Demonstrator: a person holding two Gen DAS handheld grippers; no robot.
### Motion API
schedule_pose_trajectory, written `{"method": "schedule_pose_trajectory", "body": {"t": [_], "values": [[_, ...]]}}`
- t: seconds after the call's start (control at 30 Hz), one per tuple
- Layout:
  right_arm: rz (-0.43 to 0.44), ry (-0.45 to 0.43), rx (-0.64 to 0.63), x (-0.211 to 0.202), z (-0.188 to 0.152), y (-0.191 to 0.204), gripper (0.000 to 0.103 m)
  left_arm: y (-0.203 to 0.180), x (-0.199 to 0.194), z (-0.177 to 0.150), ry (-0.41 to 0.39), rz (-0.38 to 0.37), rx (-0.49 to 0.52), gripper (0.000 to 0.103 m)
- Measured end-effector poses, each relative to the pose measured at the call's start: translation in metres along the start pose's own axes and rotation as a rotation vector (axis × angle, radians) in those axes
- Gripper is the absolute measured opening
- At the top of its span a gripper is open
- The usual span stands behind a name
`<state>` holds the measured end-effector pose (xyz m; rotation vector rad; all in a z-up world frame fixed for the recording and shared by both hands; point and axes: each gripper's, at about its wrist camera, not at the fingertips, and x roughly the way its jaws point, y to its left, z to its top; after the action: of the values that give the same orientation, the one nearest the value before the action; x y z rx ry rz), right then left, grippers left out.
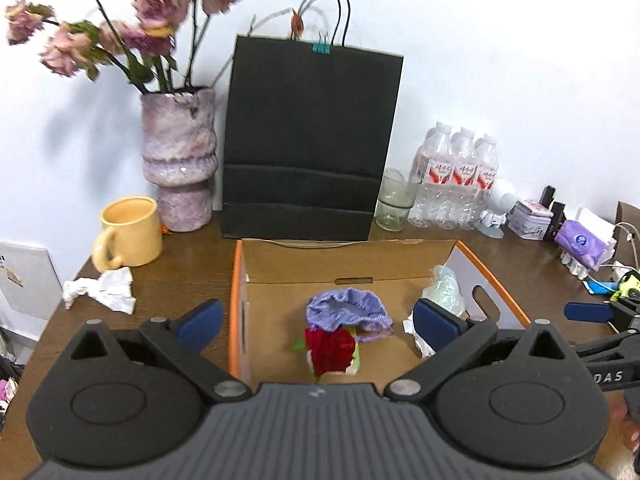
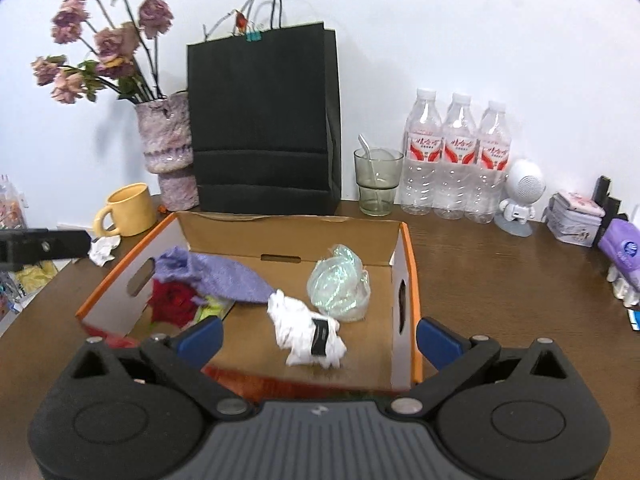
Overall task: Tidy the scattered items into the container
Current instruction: 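Grasp small wrapper with left tool while right tool grasps white plush toy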
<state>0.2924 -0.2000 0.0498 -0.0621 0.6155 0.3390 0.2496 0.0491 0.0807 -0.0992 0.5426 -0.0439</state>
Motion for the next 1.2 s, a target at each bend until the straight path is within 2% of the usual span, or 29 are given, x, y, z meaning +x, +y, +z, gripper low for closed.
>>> {"method": "schedule_pose_trajectory", "body": {"t": [0.17,0.27,0.63,0.87,1.2], "values": [[0.003,-0.048,-0.035,-0.038,-0.021,0.007,0.103,0.012,-0.039,-0.022,-0.047,0.076,-0.006,0.103],[0.009,-0.070,-0.045,-0.055,-0.038,0.012,0.103,0.020,-0.058,-0.040,-0.064,0.092,-0.006,0.103],[0.003,-0.107,-0.034,-0.080,-0.108,0.030,0.103,0.049,-0.088,-0.122,-0.021,0.133,0.005,0.103],[0.020,-0.073,0.011,-0.075,-0.137,0.035,0.103,0.051,-0.089,-0.157,0.005,0.123,0.033,0.103],[0.002,-0.052,0.013,-0.059,-0.137,0.047,0.103,0.045,-0.061,-0.161,0.074,0.082,0.150,0.102]]}}
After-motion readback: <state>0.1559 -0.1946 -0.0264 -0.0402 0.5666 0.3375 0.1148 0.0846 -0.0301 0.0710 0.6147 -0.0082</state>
